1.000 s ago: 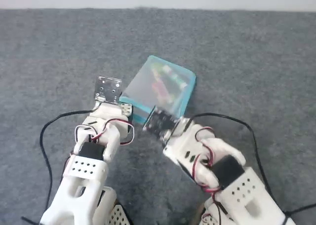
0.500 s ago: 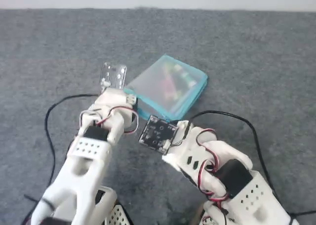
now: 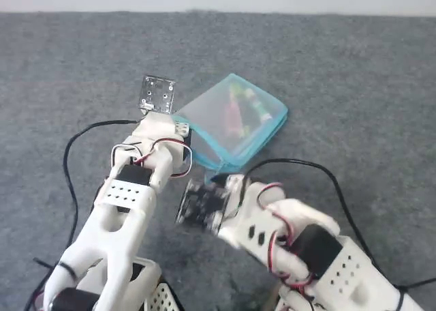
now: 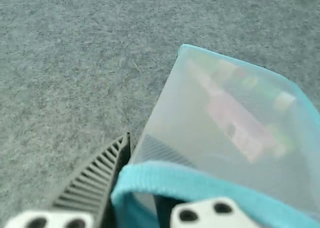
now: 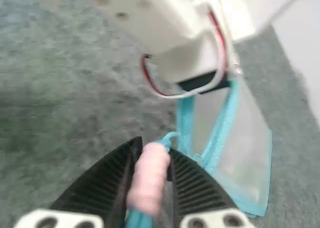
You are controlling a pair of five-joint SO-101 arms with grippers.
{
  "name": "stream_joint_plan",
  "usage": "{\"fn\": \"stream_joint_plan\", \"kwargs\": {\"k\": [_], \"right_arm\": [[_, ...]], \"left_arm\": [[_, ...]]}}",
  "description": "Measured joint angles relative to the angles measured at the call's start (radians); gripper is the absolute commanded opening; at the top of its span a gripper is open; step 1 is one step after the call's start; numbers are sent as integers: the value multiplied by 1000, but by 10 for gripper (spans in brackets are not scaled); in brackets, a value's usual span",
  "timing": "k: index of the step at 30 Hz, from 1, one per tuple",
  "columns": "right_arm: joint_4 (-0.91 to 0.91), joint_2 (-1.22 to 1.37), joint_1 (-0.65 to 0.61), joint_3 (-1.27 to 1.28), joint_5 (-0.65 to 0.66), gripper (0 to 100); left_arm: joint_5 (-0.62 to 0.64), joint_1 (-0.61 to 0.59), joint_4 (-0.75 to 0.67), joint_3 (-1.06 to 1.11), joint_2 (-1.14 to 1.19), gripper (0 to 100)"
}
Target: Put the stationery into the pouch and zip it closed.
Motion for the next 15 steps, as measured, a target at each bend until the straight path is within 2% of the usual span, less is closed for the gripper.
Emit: {"fn": "stream_joint_plan", "kwargs": {"k": [3, 6, 9, 12, 15], "right_arm": [[32, -41, -130, -21, 3, 43], [71, -21, -118, 11, 3, 156], [115, -37, -77, 17, 0, 230], [149, -35, -15, 18, 2, 224], [147, -32, 106, 40, -52, 199]], "left_arm": [[0, 6, -11, 5, 48, 9], [0, 2, -11, 3, 71, 9], [0, 2, -11, 3, 71, 9], [0, -14, -11, 3, 71, 9], [0, -26, -11, 3, 69, 9]]}}
